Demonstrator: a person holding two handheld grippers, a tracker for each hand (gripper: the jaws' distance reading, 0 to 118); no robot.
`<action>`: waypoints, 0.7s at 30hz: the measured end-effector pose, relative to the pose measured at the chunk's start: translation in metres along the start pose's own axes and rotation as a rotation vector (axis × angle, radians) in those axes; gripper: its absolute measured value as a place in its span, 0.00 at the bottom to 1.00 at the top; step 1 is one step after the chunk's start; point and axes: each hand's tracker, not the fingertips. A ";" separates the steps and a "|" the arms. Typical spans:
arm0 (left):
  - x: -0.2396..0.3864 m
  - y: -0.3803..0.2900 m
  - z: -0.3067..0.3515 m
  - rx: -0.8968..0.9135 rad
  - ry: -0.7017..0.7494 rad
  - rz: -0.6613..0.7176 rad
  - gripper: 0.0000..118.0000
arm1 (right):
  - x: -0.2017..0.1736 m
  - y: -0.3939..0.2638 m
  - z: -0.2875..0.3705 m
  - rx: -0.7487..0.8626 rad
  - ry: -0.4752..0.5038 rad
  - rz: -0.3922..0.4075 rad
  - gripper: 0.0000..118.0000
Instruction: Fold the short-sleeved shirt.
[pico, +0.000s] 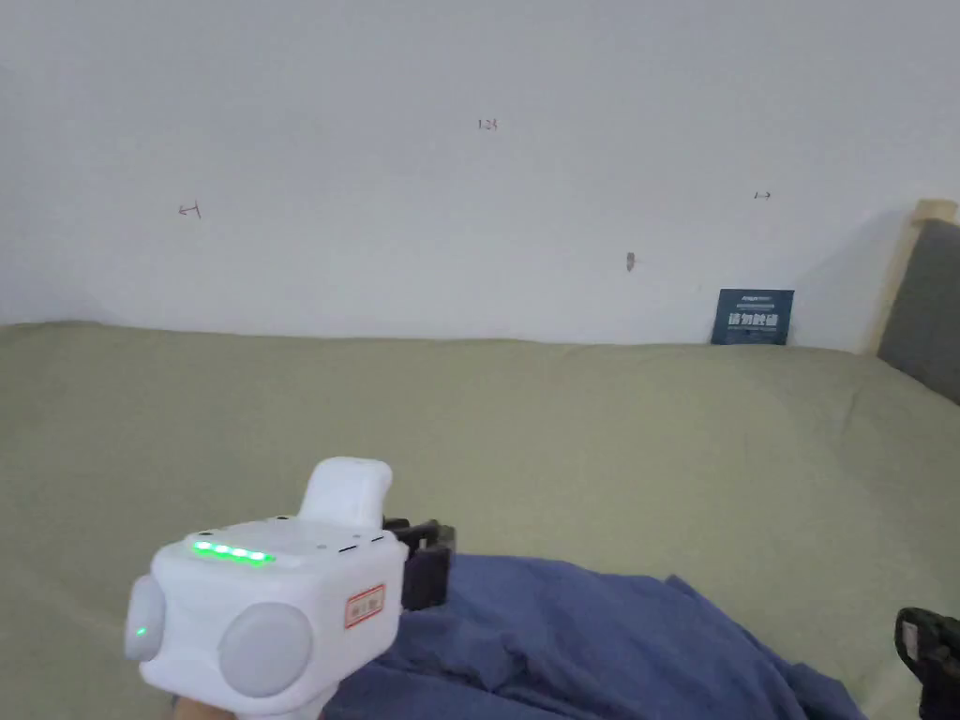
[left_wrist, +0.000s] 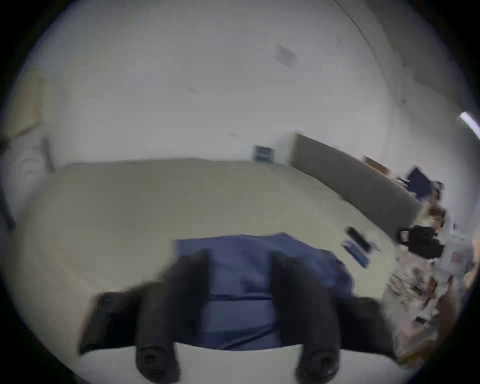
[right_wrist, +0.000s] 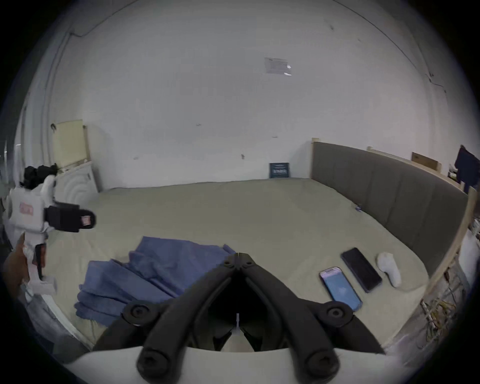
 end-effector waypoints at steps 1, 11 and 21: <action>-0.012 -0.006 0.015 0.000 0.047 0.008 0.03 | -0.005 0.002 -0.004 0.004 0.009 0.000 0.00; -0.102 -0.095 0.111 -0.028 0.278 0.212 0.00 | -0.045 -0.005 -0.020 -0.029 0.087 -0.006 0.00; -0.124 -0.063 0.053 -0.034 0.255 0.165 0.35 | -0.048 0.004 -0.027 -0.040 0.083 0.050 0.00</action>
